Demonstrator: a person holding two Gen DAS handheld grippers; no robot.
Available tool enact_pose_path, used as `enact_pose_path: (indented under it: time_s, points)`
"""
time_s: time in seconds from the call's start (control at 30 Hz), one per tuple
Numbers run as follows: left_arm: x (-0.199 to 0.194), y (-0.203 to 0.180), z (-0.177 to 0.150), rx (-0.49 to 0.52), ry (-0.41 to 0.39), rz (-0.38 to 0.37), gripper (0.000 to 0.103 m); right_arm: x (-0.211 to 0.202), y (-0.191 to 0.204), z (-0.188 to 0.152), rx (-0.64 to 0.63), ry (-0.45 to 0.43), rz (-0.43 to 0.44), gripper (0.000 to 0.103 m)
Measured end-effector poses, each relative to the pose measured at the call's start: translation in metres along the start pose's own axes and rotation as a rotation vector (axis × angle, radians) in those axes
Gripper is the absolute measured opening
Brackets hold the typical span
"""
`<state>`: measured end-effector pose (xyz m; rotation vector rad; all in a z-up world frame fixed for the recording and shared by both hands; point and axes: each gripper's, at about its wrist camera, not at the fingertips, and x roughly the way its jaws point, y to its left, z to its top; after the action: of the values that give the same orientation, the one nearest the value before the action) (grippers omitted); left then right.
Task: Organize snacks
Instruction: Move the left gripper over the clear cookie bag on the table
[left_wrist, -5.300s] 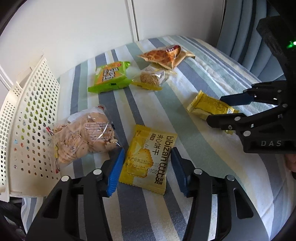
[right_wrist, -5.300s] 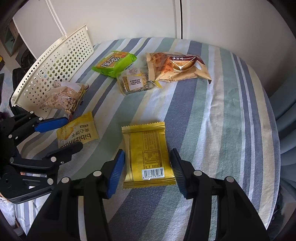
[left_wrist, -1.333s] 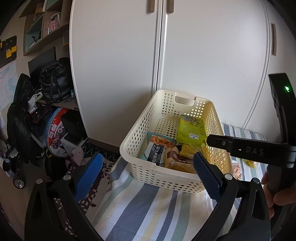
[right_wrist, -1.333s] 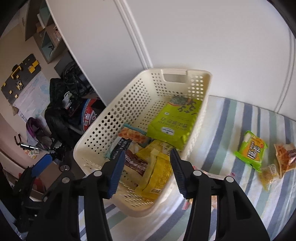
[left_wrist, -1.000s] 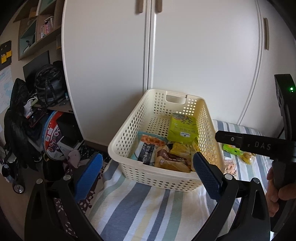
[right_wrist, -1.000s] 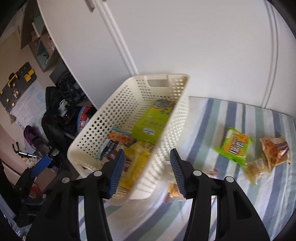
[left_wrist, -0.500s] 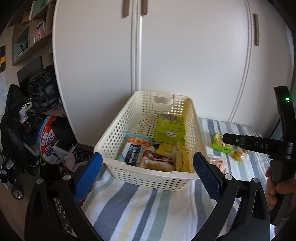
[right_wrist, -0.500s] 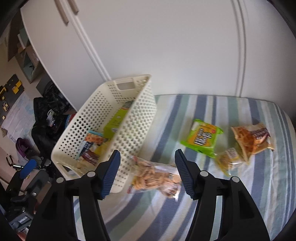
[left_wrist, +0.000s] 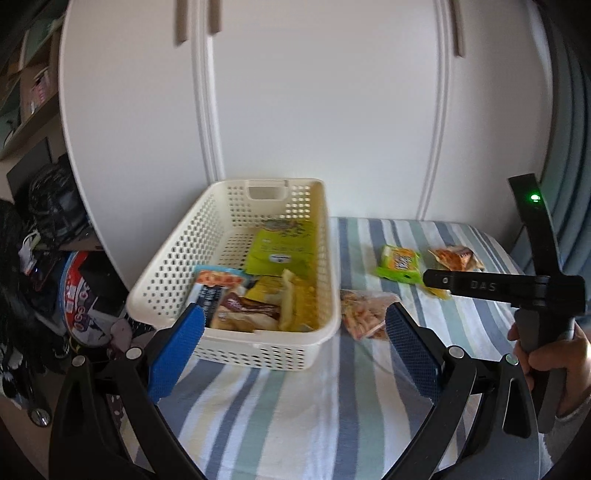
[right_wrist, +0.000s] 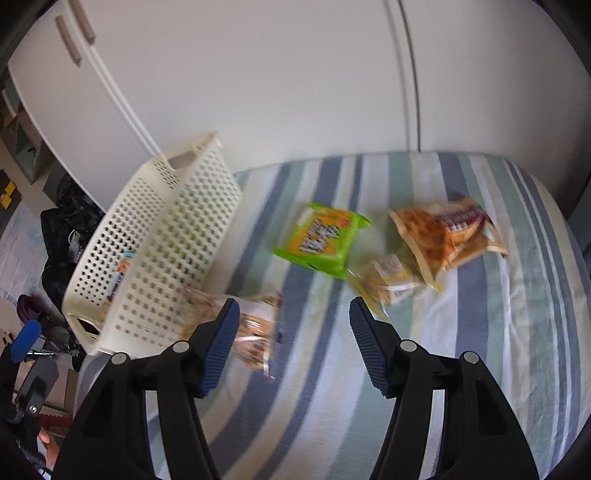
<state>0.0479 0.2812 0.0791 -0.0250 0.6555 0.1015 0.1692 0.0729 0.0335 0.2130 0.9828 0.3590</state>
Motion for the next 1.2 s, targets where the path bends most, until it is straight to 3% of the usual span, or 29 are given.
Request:
enact_pose_path:
  time_s: [0.37, 0.57, 0.63, 0.77, 0.8, 0.9, 1.07, 1.2]
  points:
    - [0.011, -0.044, -0.008, 0.065, 0.059, -0.088, 0.099, 0.001, -0.024, -0.005, 0.037, 0.003, -0.010, 0.062]
    - [0.035, -0.072, -0.006, 0.075, 0.150, -0.253, 0.099, -0.010, -0.048, -0.009, 0.086, -0.020, -0.025, 0.062]
    - [0.052, -0.078, -0.005, 0.065, 0.199, -0.272, 0.099, -0.013, -0.059, -0.011, 0.116, -0.029, -0.027, 0.062]
    - [0.083, -0.085, -0.005, 0.067, 0.267, -0.249, 0.100, -0.019, -0.076, -0.013, 0.159, -0.048, -0.032, 0.062]
    - [0.089, -0.090, -0.005, 0.092, 0.265, -0.203, 0.100, -0.019, -0.078, -0.013, 0.167, -0.051, -0.032, 0.062]
    - [0.096, -0.104, -0.005, 0.161, 0.263, -0.160, 0.100, -0.020, -0.084, -0.012, 0.186, -0.062, -0.029, 0.062]
    - [0.104, -0.122, -0.007, 0.217, 0.285, -0.170, 0.100, -0.020, -0.088, -0.012, 0.194, -0.069, -0.019, 0.062]
    - [0.117, -0.130, -0.014, 0.220, 0.328, -0.116, 0.100, -0.020, -0.093, -0.012, 0.212, -0.074, -0.013, 0.062]
